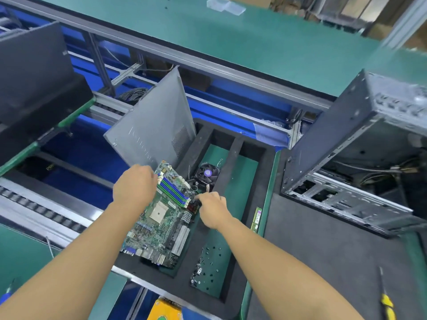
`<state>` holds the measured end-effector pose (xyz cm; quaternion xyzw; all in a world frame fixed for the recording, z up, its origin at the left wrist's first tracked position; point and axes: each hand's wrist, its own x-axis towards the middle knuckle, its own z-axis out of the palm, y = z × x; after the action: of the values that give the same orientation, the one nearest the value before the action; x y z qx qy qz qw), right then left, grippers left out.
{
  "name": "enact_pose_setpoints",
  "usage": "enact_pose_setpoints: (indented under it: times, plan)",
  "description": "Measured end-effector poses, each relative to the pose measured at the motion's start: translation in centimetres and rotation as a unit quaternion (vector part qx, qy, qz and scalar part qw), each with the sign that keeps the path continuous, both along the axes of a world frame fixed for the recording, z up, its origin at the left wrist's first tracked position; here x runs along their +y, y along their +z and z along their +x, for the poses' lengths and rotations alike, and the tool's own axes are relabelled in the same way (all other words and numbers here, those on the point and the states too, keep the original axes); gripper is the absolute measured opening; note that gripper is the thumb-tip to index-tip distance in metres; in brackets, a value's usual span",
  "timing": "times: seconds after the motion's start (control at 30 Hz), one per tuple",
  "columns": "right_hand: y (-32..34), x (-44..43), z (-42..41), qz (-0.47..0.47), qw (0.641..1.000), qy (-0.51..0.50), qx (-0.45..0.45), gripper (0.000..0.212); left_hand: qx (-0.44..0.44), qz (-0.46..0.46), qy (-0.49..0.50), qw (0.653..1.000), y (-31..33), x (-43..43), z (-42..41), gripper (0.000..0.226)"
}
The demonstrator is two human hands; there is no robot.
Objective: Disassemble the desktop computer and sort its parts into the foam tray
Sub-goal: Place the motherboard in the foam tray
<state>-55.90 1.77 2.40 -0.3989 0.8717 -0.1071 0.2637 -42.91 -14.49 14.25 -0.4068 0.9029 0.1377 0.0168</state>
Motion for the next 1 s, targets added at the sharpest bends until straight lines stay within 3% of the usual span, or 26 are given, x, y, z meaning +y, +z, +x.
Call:
enact_pose_setpoints:
  times: [0.07, 0.2, 0.33, 0.47, 0.57, 0.7, 0.8, 0.9, 1.0]
  plan:
    - [0.7, 0.9, 0.7, -0.017, 1.000, -0.021, -0.005, 0.058, 0.078, 0.033, -0.037, 0.996, -0.1, 1.7, -1.2, 0.026]
    - [2.5, 3.7, 2.0, -0.054, 0.994, -0.066, -0.072, 0.040, 0.146, 0.198, -0.115, 0.963, -1.7, 6.1, -4.1, 0.024]
    - [4.4, 8.0, 1.0, -0.031, 0.986, -0.118, -0.115, 0.034, 0.175, 0.353, -0.086, 0.915, -5.2, 11.3, -6.9, 0.030]
    - [6.1, 14.3, -1.2, 0.001, 0.978, -0.170, -0.124, 0.046, 0.162, 0.369, -0.108, 0.909, -7.3, 16.5, -9.4, 0.033]
    - [6.7, 20.2, -2.5, -0.002, 0.965, -0.248, -0.085, 0.038, 0.138, 0.413, -0.089, 0.896, -8.1, 20.3, -10.7, 0.033]
    - [5.9, 29.6, -4.0, 0.045, 0.919, -0.389, 0.037, 0.034, 0.105, 0.476, -0.082, 0.869, -8.5, 25.0, -11.8, 0.027]
    - [4.9, 36.4, -4.2, 0.132, 0.850, -0.487, 0.150, 0.036, 0.082, 0.489, -0.080, 0.864, -8.9, 27.9, -12.1, 0.024]
    - [3.3, 42.1, -3.6, 0.205, 0.793, -0.558, 0.135, 0.043, 0.061, 0.516, -0.053, 0.853, -9.2, 30.3, -12.1, 0.022]
    - [1.6, 45.0, -3.9, 0.212, 0.800, -0.556, 0.079, 0.040, 0.068, 0.528, -0.029, 0.846, -9.4, 32.2, -12.1, 0.021]
